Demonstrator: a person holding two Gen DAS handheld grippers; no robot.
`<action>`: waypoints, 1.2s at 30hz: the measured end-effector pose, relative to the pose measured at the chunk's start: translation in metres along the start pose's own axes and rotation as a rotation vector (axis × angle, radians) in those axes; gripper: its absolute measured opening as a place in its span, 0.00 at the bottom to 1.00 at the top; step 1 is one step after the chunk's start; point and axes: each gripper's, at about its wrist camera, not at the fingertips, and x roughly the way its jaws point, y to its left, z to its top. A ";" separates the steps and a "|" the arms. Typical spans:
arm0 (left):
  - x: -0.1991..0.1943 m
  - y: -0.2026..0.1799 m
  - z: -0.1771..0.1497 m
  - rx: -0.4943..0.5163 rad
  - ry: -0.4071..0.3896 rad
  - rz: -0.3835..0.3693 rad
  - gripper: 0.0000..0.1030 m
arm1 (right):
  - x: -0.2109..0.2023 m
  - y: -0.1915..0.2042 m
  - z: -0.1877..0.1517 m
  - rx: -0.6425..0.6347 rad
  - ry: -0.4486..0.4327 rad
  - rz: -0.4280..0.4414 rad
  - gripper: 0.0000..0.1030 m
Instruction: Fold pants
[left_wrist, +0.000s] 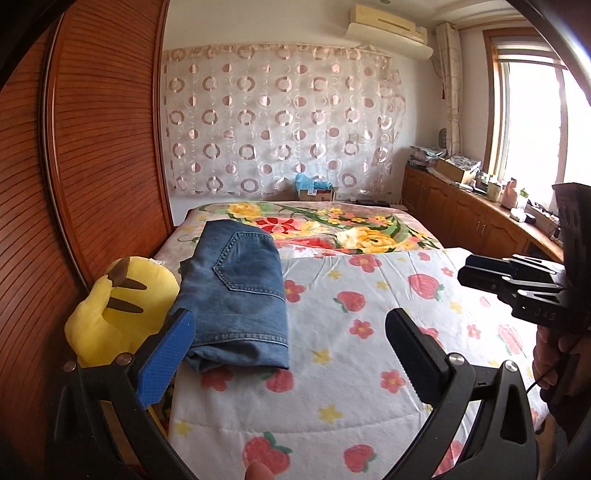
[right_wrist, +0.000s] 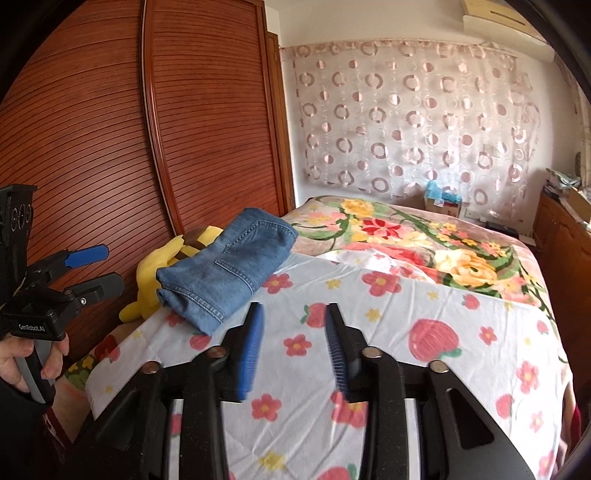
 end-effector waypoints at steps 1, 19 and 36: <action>-0.003 -0.005 -0.001 0.006 -0.003 0.003 1.00 | -0.003 0.000 -0.002 0.001 -0.003 -0.002 0.44; -0.024 -0.067 -0.019 -0.002 0.030 -0.090 1.00 | -0.077 -0.004 -0.041 0.074 -0.021 -0.111 0.63; -0.066 -0.094 0.002 0.020 -0.051 -0.061 1.00 | -0.161 0.016 -0.039 0.110 -0.148 -0.222 0.72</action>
